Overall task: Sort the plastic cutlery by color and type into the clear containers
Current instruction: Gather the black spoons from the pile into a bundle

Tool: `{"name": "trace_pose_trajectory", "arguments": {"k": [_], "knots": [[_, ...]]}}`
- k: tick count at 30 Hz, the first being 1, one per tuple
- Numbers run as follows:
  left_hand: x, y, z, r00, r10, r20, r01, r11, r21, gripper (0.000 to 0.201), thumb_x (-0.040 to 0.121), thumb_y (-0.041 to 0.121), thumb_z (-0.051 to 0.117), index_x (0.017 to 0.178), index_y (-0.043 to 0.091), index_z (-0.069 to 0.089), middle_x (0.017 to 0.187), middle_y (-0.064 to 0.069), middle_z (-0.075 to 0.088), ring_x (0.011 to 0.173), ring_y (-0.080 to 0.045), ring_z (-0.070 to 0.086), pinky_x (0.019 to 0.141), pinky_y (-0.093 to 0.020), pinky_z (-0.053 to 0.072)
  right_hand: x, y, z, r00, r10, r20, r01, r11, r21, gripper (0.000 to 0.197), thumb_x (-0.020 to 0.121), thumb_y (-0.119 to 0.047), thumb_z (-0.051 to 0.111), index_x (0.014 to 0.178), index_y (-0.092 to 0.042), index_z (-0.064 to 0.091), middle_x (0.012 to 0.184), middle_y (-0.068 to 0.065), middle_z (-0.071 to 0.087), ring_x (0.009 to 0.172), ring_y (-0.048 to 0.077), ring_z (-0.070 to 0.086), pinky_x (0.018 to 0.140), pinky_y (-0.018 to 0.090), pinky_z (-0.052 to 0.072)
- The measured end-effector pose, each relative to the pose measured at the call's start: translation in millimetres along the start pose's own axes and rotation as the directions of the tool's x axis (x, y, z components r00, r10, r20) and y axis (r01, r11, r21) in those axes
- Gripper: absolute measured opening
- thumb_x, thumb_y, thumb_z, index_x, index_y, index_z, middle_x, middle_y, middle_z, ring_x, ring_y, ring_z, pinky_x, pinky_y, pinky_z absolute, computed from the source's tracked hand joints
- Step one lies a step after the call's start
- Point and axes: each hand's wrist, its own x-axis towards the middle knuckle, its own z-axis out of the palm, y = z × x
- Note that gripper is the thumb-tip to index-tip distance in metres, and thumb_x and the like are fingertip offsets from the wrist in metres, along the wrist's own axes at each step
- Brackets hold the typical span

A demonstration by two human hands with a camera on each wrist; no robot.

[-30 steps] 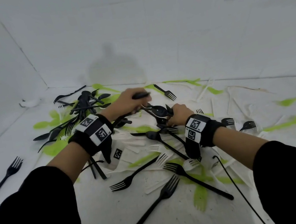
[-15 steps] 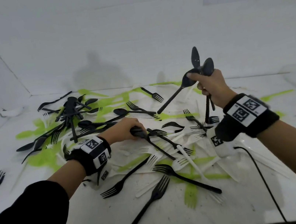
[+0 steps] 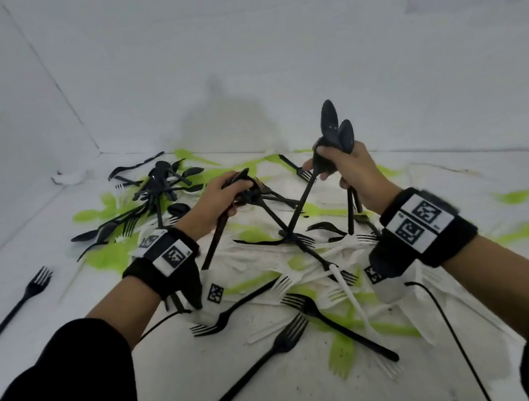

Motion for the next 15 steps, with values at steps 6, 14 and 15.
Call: {"name": "trace_pose_trajectory", "arguments": {"k": [6, 14, 15], "knots": [[-17, 8, -30, 0.986, -0.016, -0.168, -0.035, 0.955, -0.295, 0.016, 0.095, 0.005, 0.044, 0.081, 0.011, 0.049, 0.072, 0.003, 0.071, 0.067, -0.012, 0.069, 0.033, -0.015, 0.032, 15, 21, 52, 0.992, 0.04, 0.12, -0.03, 0.996, -0.081, 0.009, 0.094, -0.017, 0.049, 0.088, -0.013, 0.054, 0.064, -0.001, 0.053, 0.049, 0.008, 0.048, 0.047, 0.02, 0.039], [-8, 6, -78, 0.984, 0.036, -0.175, -0.083, 0.959, -0.269, 0.016, 0.098, 0.008, 0.041, 0.093, 0.015, 0.055, 0.068, -0.001, 0.049, 0.044, -0.013, 0.052, 0.056, -0.029, 0.051, 36, 35, 101, 0.957, 0.141, 0.253, -0.057, 0.948, -0.312, 0.027, 0.086, -0.022, 0.064, 0.066, -0.018, 0.047, 0.054, -0.001, 0.033, 0.045, 0.012, 0.032, 0.033, 0.016, 0.026], [-5, 7, -82, 0.986, 0.051, -0.158, -0.091, 0.963, -0.254, 0.017, 0.098, 0.008, 0.041, 0.096, 0.015, 0.056, 0.07, -0.002, 0.047, 0.043, -0.011, 0.049, 0.05, -0.026, 0.049, 40, 37, 105, 0.953, 0.171, 0.25, -0.067, 0.925, -0.374, 0.03, 0.084, -0.021, 0.067, 0.064, -0.017, 0.046, 0.054, 0.0, 0.034, 0.047, 0.013, 0.032, 0.032, 0.016, 0.025]]}}
